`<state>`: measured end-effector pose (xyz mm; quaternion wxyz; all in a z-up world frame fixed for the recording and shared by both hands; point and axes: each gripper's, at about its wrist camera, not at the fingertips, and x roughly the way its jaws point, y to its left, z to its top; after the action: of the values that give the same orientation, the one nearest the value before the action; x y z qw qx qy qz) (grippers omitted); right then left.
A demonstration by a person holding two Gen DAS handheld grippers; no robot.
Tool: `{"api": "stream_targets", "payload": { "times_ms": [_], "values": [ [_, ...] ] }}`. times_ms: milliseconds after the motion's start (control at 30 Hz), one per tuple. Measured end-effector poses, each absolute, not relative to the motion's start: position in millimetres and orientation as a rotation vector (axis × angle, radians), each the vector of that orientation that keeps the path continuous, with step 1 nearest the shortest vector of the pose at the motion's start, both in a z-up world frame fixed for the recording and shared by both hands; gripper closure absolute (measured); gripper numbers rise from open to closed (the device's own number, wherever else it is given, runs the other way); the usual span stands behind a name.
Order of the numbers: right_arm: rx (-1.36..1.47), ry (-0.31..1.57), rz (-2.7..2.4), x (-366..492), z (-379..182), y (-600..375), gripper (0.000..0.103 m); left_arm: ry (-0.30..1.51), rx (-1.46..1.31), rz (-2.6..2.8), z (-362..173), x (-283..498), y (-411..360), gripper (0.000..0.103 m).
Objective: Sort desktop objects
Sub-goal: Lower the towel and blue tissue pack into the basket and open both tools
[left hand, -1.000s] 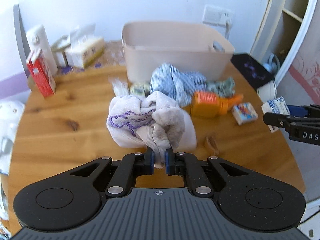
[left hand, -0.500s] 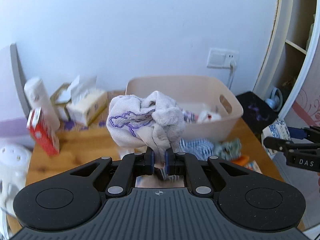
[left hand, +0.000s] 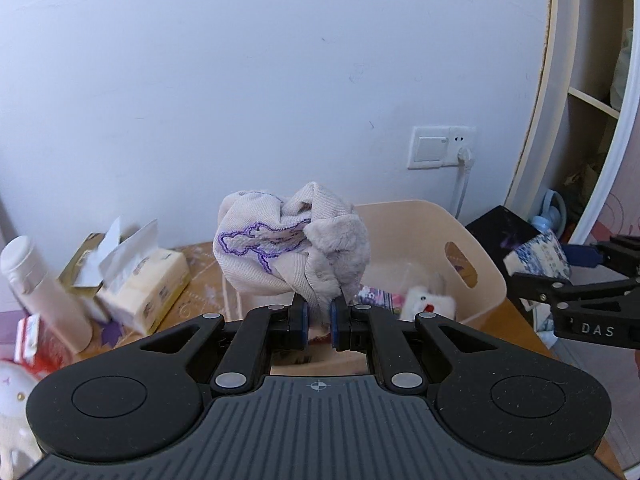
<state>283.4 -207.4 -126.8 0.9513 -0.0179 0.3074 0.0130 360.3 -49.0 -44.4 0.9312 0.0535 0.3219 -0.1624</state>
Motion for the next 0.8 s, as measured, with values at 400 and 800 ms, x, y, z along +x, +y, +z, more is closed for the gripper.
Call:
{"api": "stream_targets", "payload": {
  "times_ms": [400, 800],
  "values": [
    [-0.058, 0.666, 0.018, 344.8, -141.5, -209.3, 0.043, 0.788, 0.13, -0.326, -86.8, 412.7, -72.8, 0.093],
    [-0.042, 0.778, 0.041, 370.4, -170.1, -206.3, 0.042, 0.999, 0.082, -0.319, -114.8, 439.6, -72.6, 0.092]
  ]
}}
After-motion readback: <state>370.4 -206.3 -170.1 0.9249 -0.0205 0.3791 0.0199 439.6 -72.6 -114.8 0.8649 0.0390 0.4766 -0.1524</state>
